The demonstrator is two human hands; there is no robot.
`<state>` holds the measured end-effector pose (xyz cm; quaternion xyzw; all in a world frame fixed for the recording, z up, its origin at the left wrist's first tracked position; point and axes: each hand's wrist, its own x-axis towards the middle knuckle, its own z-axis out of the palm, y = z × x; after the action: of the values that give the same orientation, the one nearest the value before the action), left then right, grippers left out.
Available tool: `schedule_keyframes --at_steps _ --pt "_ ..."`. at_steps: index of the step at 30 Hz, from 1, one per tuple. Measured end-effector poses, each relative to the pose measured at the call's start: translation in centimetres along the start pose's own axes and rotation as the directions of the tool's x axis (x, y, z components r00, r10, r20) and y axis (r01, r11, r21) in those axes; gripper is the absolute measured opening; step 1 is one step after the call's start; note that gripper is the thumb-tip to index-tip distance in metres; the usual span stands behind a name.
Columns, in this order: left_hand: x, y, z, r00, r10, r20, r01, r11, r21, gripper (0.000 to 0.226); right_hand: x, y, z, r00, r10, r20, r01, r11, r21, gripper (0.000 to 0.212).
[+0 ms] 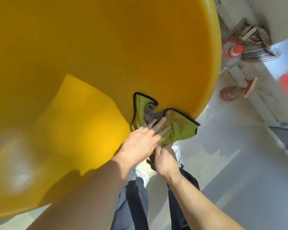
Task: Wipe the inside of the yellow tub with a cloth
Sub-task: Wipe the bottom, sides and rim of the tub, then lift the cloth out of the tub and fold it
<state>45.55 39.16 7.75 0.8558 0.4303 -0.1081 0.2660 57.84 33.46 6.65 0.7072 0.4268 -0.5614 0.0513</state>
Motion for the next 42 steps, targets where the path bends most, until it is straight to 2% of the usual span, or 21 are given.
schedule_keyframes --at_steps 3,6,7,9,11,13,15,16,18,20,21,22,24,27,29,31,33,35,38,40,42 --pt "-7.1 -3.2 1.5 0.936 -0.162 0.312 0.142 0.986 0.088 0.067 -3.2 -2.2 4.7 0.915 0.015 0.403 0.057 0.984 -0.166 0.042" --pt "-14.2 -5.4 0.4 0.738 -0.368 0.566 0.386 0.918 0.094 0.051 -6.3 -6.6 7.7 0.861 -0.070 0.504 0.195 0.961 -0.199 0.041" --pt "-16.4 -5.6 -0.7 0.680 -0.447 0.581 0.516 0.855 0.055 0.039 -7.3 -8.1 8.1 0.858 -0.124 0.499 0.252 0.947 -0.198 0.038" --pt "-20.5 -5.7 -2.4 0.552 -0.661 0.508 0.802 0.587 -0.109 0.030 -8.7 -10.5 7.9 0.835 -0.235 0.498 0.367 0.912 -0.185 0.033" --pt "-24.0 -6.1 -4.2 0.378 -0.817 0.435 0.896 0.204 -0.395 0.037 -9.8 -12.4 6.9 0.799 -0.335 0.500 0.462 0.874 -0.152 0.027" --pt "-26.5 -6.2 -5.7 0.249 -0.868 0.429 0.697 -0.147 -0.702 0.038 -10.3 -13.6 5.9 0.771 -0.388 0.505 0.509 0.852 -0.124 0.025" --pt "-28.3 -6.4 -7.1 0.250 -0.826 0.506 0.278 -0.439 -0.854 0.025 -10.2 -14.9 4.7 0.778 -0.316 0.543 0.416 0.907 -0.070 0.038" --pt "-28.9 -6.2 -7.5 0.257 -0.811 0.526 0.117 -0.514 -0.850 0.034 -10.0 -15.4 4.3 0.791 -0.238 0.564 0.353 0.930 -0.103 0.047" --pt "-29.6 -5.6 -7.3 0.244 -0.829 0.504 0.018 -0.516 -0.856 0.033 -9.3 -16.1 4.3 0.840 -0.127 0.527 0.351 0.868 -0.350 0.050" --pt "-29.7 -4.5 -7.0 0.216 -0.876 0.432 0.027 -0.437 -0.899 0.018 -9.2 -17.0 4.9 0.895 -0.215 0.392 0.424 0.687 -0.591 0.033" --pt "-29.9 -3.9 -7.0 0.237 -0.891 0.387 0.019 -0.394 -0.919 0.015 -9.7 -17.9 5.3 0.889 -0.320 0.327 0.457 0.660 -0.597 0.031" --pt "-29.9 -3.1 -7.6 0.276 -0.904 0.328 0.024 -0.335 -0.942 0.020 -10.5 -19.0 5.7 0.858 -0.428 0.285 0.512 0.667 -0.540 0.042" --pt "-30.1 -1.6 -8.3 0.393 -0.895 0.210 0.059 -0.203 -0.977 0.032 -12.5 -21.7 6.2 0.763 -0.535 0.363 0.646 0.653 -0.394 0.071" --pt "-31.0 0.5 -9.7 0.536 -0.837 0.114 0.042 -0.108 -0.993 0.037 -15.3 -25.3 7.0 0.651 -0.351 0.673 0.726 0.546 -0.418 0.082" --pt "-32.1 1.6 -9.9 0.544 -0.834 0.098 0.087 -0.060 -0.994 0.031 -17.3 -26.9 7.4 0.603 -0.166 0.780 0.767 0.391 -0.509 0.077" --pt "-33.4 2.6 -9.6 0.492 -0.867 0.082 0.096 -0.040 -0.995 0.032 -19.0 -27.9 7.8 0.572 0.036 0.819 0.784 0.269 -0.560 0.065" --pt "-34.8 3.5 -9.0 0.404 -0.912 0.076 0.003 -0.081 -0.997 0.031 -20.0 -27.4 8.6 0.582 0.173 0.795 0.778 0.168 -0.606 0.043" --pt "-35.9 4.5 -8.6 0.278 -0.955 0.105 -0.066 -0.128 -0.990 0.022 -20.7 -26.6 8.8 0.633 0.190 0.751 0.752 0.078 -0.654 0.039" --pt "-36.2 6.7 -8.0 0.156 -0.970 0.185 0.086 -0.173 -0.981 0.015 -22.3 -25.7 8.3 0.700 0.048 0.712 0.714 -0.038 -0.699 0.020" --pt "-35.9 8.3 -8.4 0.201 -0.936 0.290 0.171 -0.258 -0.951 0.031 -23.5 -25.1 7.9 0.686 -0.089 0.722 0.726 0.015 -0.688 0.010" --pt "-36.0 9.6 -9.6 0.332 -0.873 0.357 0.051 -0.361 -0.931 0.040 -25.2 -24.7 7.3 0.625 -0.232 0.745 0.779 0.123 -0.615 0.011"
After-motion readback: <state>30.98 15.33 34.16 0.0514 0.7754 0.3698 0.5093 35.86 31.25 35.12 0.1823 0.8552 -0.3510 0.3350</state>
